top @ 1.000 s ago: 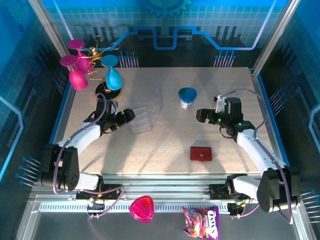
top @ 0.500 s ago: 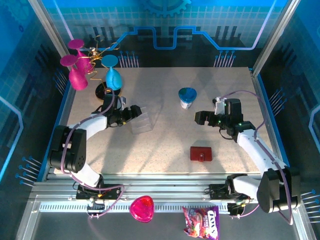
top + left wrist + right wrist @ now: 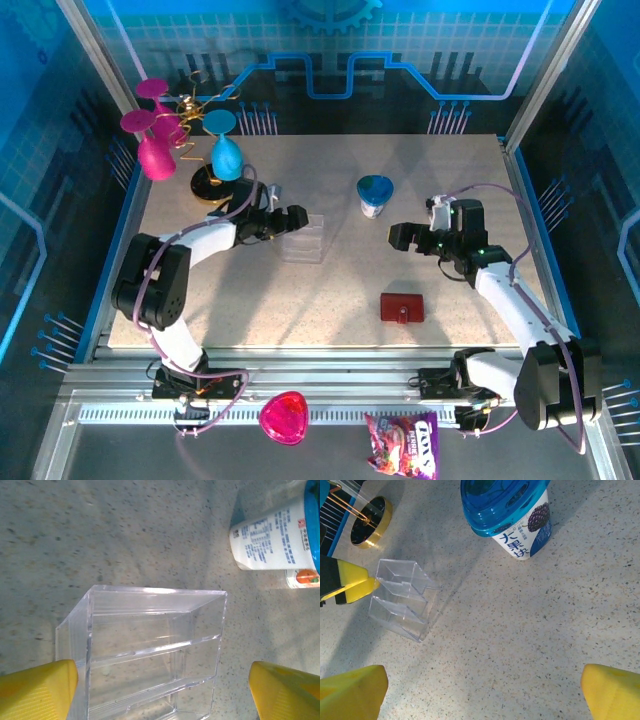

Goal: Take the credit cards out of the card holder

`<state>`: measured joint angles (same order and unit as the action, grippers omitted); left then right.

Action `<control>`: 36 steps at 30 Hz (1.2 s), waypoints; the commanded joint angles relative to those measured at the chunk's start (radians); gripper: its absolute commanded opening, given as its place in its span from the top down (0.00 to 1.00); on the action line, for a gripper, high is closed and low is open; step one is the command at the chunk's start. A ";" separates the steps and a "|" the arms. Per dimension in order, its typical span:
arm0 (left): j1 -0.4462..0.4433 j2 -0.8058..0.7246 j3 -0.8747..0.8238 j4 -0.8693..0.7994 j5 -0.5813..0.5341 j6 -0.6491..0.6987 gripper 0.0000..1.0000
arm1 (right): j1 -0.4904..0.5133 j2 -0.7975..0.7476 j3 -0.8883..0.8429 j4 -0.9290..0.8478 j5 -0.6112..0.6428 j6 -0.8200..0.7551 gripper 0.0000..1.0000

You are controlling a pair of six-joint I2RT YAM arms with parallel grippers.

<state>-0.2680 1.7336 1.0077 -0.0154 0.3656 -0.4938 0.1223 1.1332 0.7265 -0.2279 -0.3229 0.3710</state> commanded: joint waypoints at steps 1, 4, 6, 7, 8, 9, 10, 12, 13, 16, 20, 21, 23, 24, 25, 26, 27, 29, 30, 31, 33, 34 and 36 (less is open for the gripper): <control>-0.037 0.013 0.026 0.011 0.038 -0.021 0.11 | -0.016 -0.022 -0.015 -0.017 -0.014 0.012 0.00; -0.065 0.002 0.014 0.005 0.023 -0.047 0.11 | -0.015 -0.026 -0.013 -0.030 -0.012 0.014 0.00; -0.078 -0.006 0.001 0.010 0.024 -0.066 0.11 | -0.015 -0.028 -0.012 -0.037 -0.015 0.015 0.00; -0.084 -0.009 -0.004 0.013 0.027 -0.076 0.11 | -0.017 -0.027 -0.012 -0.042 -0.018 0.017 0.00; -0.090 -0.012 -0.008 0.018 0.031 -0.080 0.11 | -0.016 -0.027 -0.012 -0.043 -0.021 0.019 0.00; -0.097 -0.013 -0.010 0.022 0.029 -0.082 0.11 | -0.016 -0.029 -0.013 -0.042 -0.024 0.019 0.00; -0.103 -0.012 -0.008 0.025 0.027 -0.083 0.11 | -0.015 -0.030 -0.015 -0.044 -0.027 0.022 0.00; -0.111 0.000 0.005 0.032 0.034 -0.091 0.11 | -0.016 -0.028 -0.015 -0.052 -0.029 0.029 0.00; -0.115 0.008 0.014 0.034 0.040 -0.098 0.11 | -0.016 -0.028 -0.014 -0.058 -0.032 0.034 0.00; -0.130 0.028 0.039 0.034 0.045 -0.111 0.11 | -0.016 -0.022 -0.013 -0.091 -0.045 0.061 0.00; -0.141 0.041 0.054 0.031 0.054 -0.126 0.11 | -0.011 -0.021 -0.013 -0.159 -0.068 0.084 0.00; -0.141 0.040 0.051 0.035 0.057 -0.133 0.11 | -0.010 -0.025 -0.013 -0.180 -0.073 0.090 0.00; -0.143 0.038 0.047 0.036 0.057 -0.136 0.11 | -0.004 -0.038 -0.015 -0.234 -0.066 0.102 0.02; -0.143 0.035 0.047 0.033 0.053 -0.134 0.11 | -0.001 -0.049 -0.016 -0.263 -0.050 0.118 0.02; -0.143 0.031 0.048 0.027 0.047 -0.131 0.11 | 0.003 -0.058 -0.020 -0.294 -0.030 0.143 0.03; -0.142 0.028 0.049 0.022 0.039 -0.127 0.11 | 0.005 -0.064 -0.023 -0.325 -0.010 0.166 0.04; -0.143 0.023 0.051 0.016 0.035 -0.123 0.11 | 0.008 -0.067 -0.022 -0.361 0.015 0.192 0.06; -0.142 0.012 0.055 0.004 0.026 -0.118 0.11 | 0.020 -0.067 -0.029 -0.418 0.048 0.227 0.07; -0.142 0.007 0.056 0.001 0.022 -0.117 0.11 | 0.028 -0.067 -0.039 -0.437 0.069 0.241 0.07; -0.142 0.002 0.055 -0.003 0.016 -0.117 0.11 | 0.038 -0.068 -0.050 -0.450 0.095 0.253 0.07; -0.143 -0.015 0.047 -0.003 0.004 -0.116 0.11 | 0.057 -0.072 -0.077 -0.472 0.157 0.275 0.06; -0.143 -0.023 0.042 -0.003 -0.002 -0.117 0.11 | 0.060 -0.070 -0.088 -0.479 0.171 0.286 0.06; -0.141 -0.041 0.034 -0.006 -0.012 -0.114 0.10 | 0.066 -0.070 -0.116 -0.466 0.174 0.305 0.06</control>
<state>-0.4053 1.7515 1.0317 0.0040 0.3782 -0.6041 0.1715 1.0714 0.6449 -0.6296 -0.2138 0.6140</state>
